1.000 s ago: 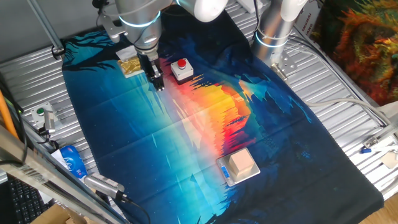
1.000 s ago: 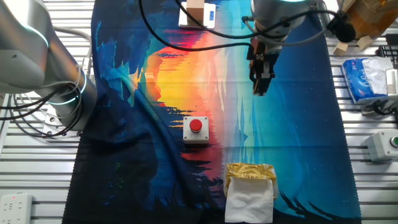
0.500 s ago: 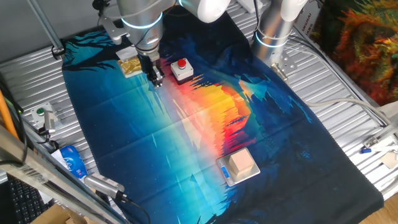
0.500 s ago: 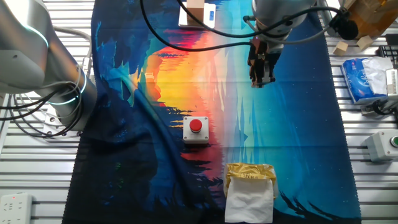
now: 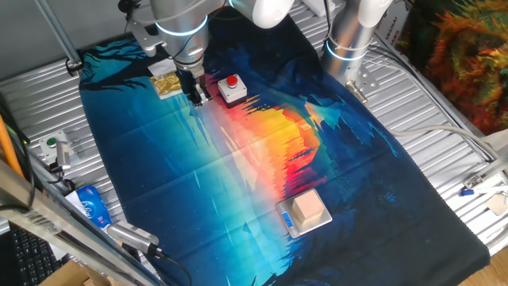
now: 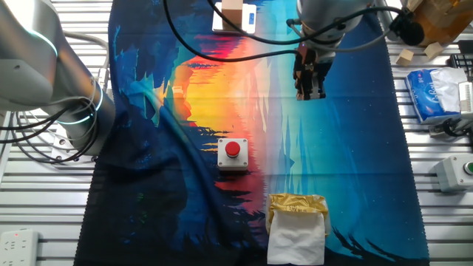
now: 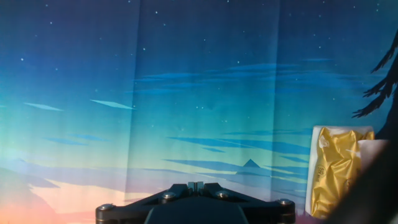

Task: Remove the object from the scale

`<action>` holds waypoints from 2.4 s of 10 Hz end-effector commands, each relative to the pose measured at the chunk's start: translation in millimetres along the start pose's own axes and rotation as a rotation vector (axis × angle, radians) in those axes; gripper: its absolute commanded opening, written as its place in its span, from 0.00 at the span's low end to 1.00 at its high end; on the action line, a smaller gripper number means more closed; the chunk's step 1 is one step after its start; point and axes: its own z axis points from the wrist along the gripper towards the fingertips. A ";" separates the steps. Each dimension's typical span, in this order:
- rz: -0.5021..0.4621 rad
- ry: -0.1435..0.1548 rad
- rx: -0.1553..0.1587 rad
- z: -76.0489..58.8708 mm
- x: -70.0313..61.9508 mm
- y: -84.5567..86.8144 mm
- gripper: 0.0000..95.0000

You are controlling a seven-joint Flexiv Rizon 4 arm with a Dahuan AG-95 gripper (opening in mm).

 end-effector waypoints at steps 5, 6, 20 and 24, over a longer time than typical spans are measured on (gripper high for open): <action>-0.006 -0.001 0.004 -0.1 0.6 -0.1 0.00; -0.008 -0.002 0.004 -0.1 0.6 -0.1 0.00; -0.017 -0.005 -0.002 -0.1 0.6 -0.1 0.00; -0.017 -0.006 -0.003 -0.1 0.6 -0.1 0.00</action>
